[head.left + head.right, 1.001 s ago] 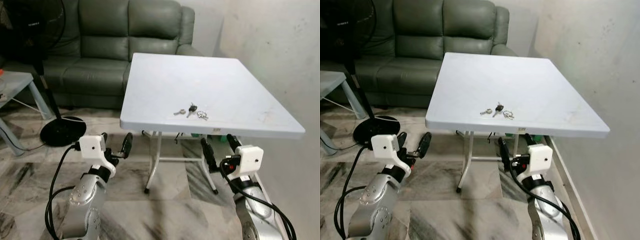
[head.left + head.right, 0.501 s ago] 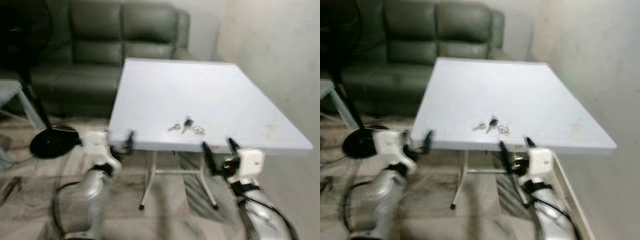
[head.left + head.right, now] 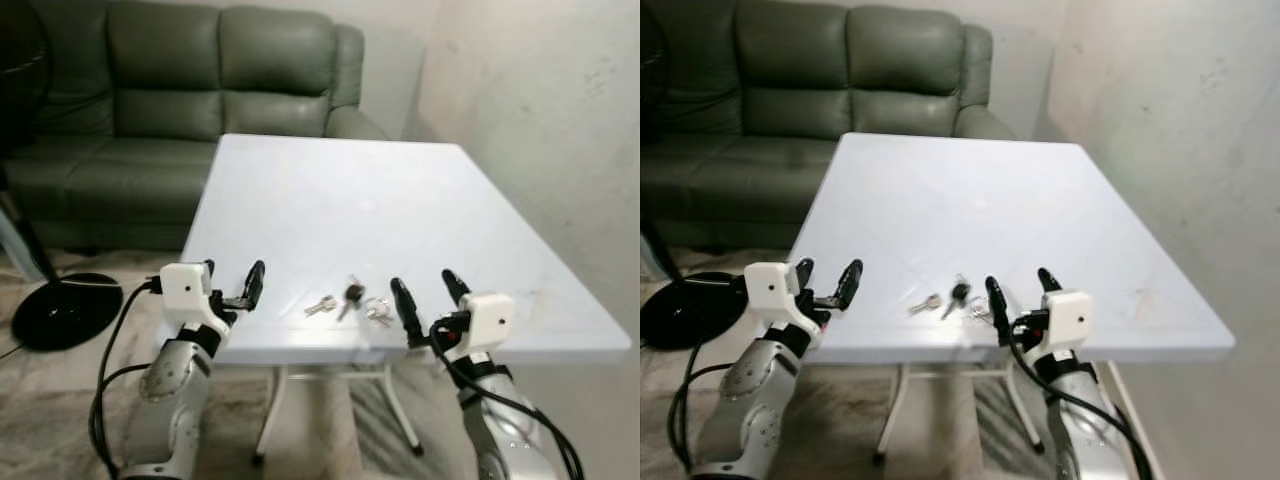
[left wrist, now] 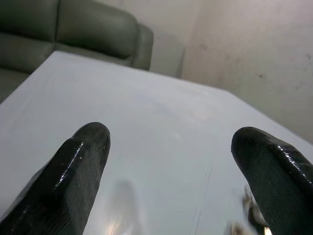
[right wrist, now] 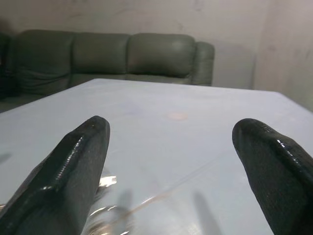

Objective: Hang keys on a hook

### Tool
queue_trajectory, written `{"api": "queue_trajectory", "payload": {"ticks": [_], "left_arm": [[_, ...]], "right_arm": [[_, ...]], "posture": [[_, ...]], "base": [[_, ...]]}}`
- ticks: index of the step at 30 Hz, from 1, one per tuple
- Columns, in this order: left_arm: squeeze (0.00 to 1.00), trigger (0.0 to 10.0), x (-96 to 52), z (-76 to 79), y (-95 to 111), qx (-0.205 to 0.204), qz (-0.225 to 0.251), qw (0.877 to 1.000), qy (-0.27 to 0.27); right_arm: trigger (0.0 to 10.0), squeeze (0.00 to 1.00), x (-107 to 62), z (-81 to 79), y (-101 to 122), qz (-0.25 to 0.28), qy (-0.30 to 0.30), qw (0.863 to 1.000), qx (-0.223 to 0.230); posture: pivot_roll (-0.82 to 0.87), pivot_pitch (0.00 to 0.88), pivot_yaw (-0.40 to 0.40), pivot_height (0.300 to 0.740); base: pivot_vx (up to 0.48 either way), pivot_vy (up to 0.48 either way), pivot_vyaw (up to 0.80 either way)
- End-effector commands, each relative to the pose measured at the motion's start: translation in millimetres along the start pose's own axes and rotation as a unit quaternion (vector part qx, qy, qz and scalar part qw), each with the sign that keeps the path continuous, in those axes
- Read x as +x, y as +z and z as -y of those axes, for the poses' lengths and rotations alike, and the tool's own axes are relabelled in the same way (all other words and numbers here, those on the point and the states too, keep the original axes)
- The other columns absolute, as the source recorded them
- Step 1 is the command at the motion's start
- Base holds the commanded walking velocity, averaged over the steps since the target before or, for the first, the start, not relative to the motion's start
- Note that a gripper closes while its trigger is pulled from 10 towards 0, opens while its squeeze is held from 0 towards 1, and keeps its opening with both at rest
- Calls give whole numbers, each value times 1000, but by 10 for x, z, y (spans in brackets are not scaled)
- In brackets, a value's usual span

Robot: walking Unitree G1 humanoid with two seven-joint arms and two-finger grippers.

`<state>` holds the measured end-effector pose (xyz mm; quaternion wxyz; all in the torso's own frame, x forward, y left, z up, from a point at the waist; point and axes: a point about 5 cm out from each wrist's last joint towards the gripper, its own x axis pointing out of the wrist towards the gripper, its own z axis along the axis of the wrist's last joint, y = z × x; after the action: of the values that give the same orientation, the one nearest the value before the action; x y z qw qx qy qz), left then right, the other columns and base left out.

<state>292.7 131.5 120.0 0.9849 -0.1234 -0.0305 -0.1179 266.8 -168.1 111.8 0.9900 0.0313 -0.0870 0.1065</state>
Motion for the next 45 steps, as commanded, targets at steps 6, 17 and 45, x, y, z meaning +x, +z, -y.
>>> {"api": "queue_trajectory", "payload": {"ticks": [6, 17, 45], "left_arm": [[0, 10000, -30, 9, 9, 12, 4, 1000, -4], [0, 10000, -214, 320, -255, 32, -46, 994, -90], [0, 10000, -393, 500, -334, 22, -75, 989, -129]], "right_arm": [[10000, 0, 38, -61, 32, 2, 17, 1000, 2], [10000, 0, 15, -23, -29, -35, 43, 998, -10], [10000, 0, -62, -224, -234, -167, 171, 971, 9]], "posture": [[16, 0, -69, 740], [16, 0, -76, 740], [24, 24, -81, 740]], "base": [[0, 0, 0], [0, 0, 0], [0, 0, 0]]}}
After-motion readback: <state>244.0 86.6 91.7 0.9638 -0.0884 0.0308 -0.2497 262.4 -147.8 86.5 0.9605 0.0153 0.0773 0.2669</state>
